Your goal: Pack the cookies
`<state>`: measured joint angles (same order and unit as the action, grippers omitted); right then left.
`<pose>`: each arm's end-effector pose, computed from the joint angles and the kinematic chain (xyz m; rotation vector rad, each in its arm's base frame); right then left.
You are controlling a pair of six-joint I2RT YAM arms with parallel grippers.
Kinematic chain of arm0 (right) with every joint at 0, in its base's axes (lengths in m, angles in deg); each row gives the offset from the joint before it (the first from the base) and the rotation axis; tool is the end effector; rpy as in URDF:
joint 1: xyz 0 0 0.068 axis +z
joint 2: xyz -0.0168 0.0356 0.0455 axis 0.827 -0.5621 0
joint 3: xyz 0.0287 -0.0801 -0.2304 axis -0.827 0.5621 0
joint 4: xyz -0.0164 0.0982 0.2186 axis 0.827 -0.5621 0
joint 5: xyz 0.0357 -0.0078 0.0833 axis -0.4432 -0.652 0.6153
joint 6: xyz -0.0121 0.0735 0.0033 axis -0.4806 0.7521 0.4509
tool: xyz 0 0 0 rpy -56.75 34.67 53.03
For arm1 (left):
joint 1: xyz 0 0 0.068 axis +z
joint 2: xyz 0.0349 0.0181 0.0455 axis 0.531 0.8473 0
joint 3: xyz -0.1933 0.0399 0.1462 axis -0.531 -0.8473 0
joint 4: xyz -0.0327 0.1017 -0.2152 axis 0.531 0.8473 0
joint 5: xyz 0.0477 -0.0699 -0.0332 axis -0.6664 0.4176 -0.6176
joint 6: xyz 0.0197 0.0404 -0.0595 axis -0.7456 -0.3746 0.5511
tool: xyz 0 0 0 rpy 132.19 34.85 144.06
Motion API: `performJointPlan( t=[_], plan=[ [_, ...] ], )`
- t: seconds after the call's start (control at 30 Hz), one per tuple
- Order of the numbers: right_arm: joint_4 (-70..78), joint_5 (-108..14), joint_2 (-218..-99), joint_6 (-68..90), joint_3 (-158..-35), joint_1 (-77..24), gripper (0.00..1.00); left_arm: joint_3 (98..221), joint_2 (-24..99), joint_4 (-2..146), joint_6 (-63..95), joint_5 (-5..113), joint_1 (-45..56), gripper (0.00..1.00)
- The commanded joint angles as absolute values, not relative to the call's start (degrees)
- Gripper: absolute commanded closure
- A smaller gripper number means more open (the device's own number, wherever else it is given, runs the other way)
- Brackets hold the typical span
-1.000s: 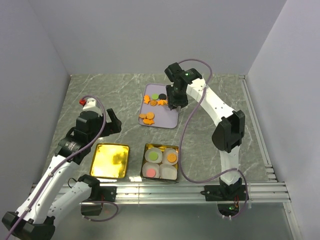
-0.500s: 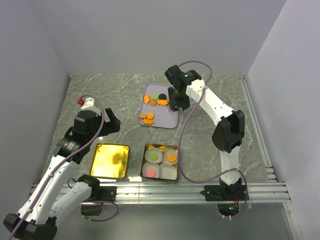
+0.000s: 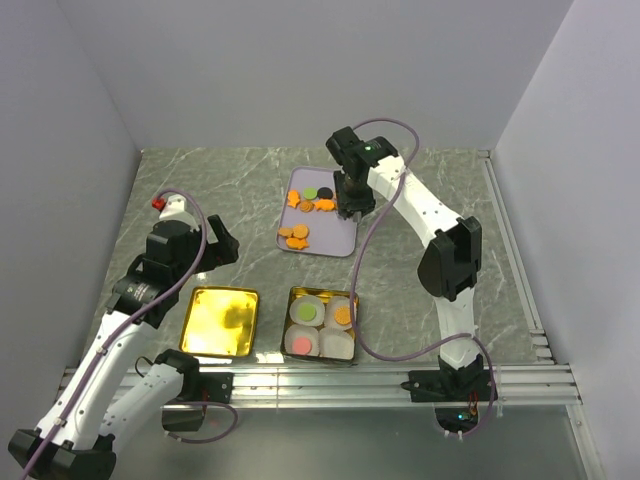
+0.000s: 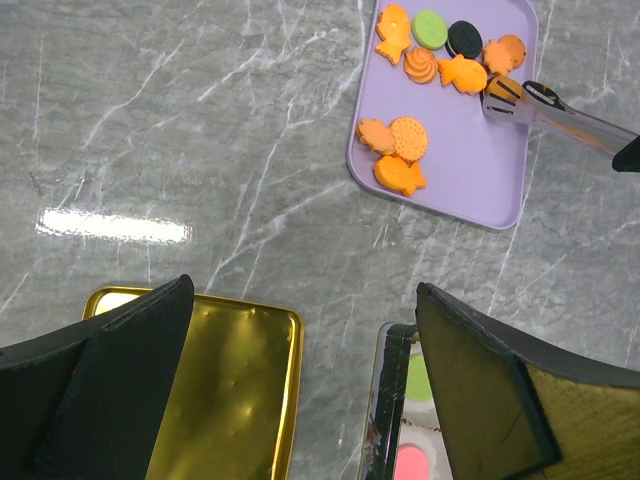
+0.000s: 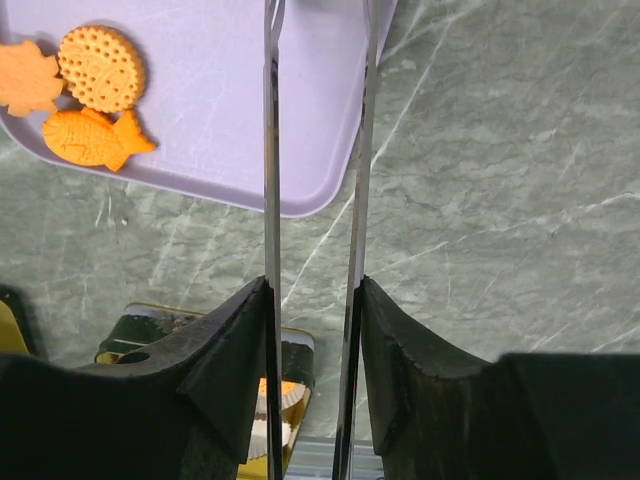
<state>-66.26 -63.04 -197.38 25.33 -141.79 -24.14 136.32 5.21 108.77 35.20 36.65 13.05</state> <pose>0.3489 0.2050 0.2549 -0.2145 2.7570 0.0481 0.1762 -0.0506 0.2889 -0.3071 2.0775 -0.3665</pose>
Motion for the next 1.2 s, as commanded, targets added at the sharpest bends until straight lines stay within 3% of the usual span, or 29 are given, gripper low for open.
performJointPlan(
  t=[0.0, 0.23, 0.67, 1.17],
  plan=[
    [-65.8, -64.3, -196.3, 24.9, -140.9, -24.6, 0.54, 136.2, 4.2, 107.0, 34.6, 36.5, 13.4, 0.01],
    [-63.9, -64.2, -194.8, 25.3, -138.4, -24.7, 0.61, 136.1, 4.4, 106.9, 34.5, 37.0, 13.4, 0.01],
    [-65.2, -63.6, -183.9, 27.5, -136.8, -24.7, 0.62, 136.1, 4.7, 106.8, 34.3, 37.9, 13.4, 0.01],
    [-61.9, -53.7, -155.2, 30.0, -109.4, -20.2, 0.63, 136.1, 5.2, 106.8, 34.1, 38.5, 13.2, 0.01]
  ],
)
